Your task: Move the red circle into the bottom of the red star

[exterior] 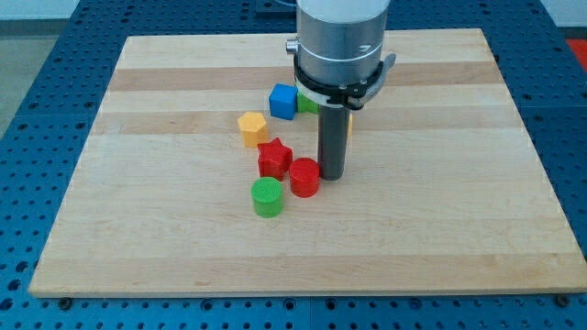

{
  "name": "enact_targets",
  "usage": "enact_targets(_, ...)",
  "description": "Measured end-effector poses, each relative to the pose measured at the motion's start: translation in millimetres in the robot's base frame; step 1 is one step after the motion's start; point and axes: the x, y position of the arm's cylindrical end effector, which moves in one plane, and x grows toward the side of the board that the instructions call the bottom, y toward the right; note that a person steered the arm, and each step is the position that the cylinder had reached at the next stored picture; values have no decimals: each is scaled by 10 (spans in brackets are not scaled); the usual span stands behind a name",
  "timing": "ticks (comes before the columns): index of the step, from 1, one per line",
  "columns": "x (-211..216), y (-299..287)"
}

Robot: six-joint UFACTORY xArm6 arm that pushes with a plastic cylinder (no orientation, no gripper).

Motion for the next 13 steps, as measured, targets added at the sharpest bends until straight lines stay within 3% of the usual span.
enact_targets(3,158,196)
enact_targets(6,-38,-29)
enact_targets(8,182,-40)
enact_targets(13,137,-91)
